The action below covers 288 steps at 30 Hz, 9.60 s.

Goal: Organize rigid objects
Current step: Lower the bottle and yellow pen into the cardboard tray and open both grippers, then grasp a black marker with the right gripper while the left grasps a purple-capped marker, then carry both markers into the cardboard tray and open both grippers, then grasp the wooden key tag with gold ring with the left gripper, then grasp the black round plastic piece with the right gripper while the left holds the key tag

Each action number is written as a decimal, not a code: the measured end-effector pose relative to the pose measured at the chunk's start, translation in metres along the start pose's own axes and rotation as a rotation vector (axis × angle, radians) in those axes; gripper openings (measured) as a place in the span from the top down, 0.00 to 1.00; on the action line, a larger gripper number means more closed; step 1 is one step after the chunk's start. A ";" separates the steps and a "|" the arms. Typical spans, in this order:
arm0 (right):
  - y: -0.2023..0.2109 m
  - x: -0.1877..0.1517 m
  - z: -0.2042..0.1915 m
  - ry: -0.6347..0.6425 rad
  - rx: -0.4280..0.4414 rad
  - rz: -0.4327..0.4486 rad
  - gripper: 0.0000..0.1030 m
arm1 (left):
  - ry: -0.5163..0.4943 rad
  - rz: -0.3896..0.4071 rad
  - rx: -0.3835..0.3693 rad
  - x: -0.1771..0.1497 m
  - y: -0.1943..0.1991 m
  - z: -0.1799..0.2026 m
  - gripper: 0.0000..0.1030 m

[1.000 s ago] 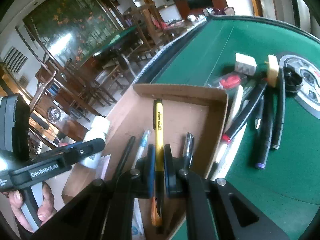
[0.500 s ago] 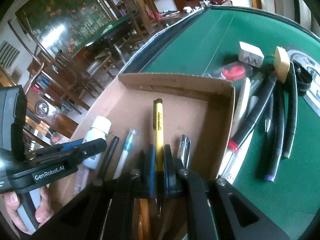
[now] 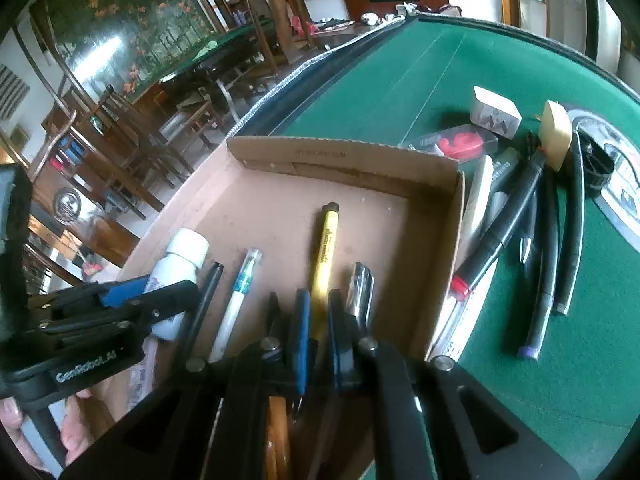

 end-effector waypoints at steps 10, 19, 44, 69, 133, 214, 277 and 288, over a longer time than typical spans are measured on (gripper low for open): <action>0.081 0.006 0.037 -0.055 0.130 0.183 0.51 | -0.061 0.140 -0.107 -0.012 0.053 0.067 0.51; 0.105 0.022 0.124 -0.199 0.054 0.209 0.51 | -0.200 0.117 -0.179 -0.033 0.051 0.152 0.51; 0.032 0.030 0.187 -0.420 0.154 0.081 0.85 | -0.272 0.036 -0.166 -0.034 0.016 0.191 0.51; 0.089 0.030 0.222 -0.472 0.076 0.218 0.85 | -0.323 -0.078 0.030 0.006 -0.077 0.242 0.86; 0.057 0.009 0.029 -0.115 0.394 0.042 0.85 | 0.077 0.068 -0.155 -0.034 0.045 0.040 0.86; 0.093 0.019 0.234 -0.439 0.150 0.220 0.48 | -0.217 0.039 -0.120 0.055 -0.017 0.239 0.59; 0.059 0.042 0.246 -0.472 0.032 0.129 0.48 | -0.055 0.081 -0.458 -0.024 0.037 0.180 0.84; 0.031 0.093 0.229 -0.209 -0.097 0.059 0.37 | -0.031 0.086 -0.484 -0.020 0.038 0.154 0.84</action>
Point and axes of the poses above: each gripper's, at about its wrist camera, not at the fingertips, and y roughly against the way its jaws point, z to its right, x to its top, the point moved 7 cm from there along -y, roughly the way its jaws point
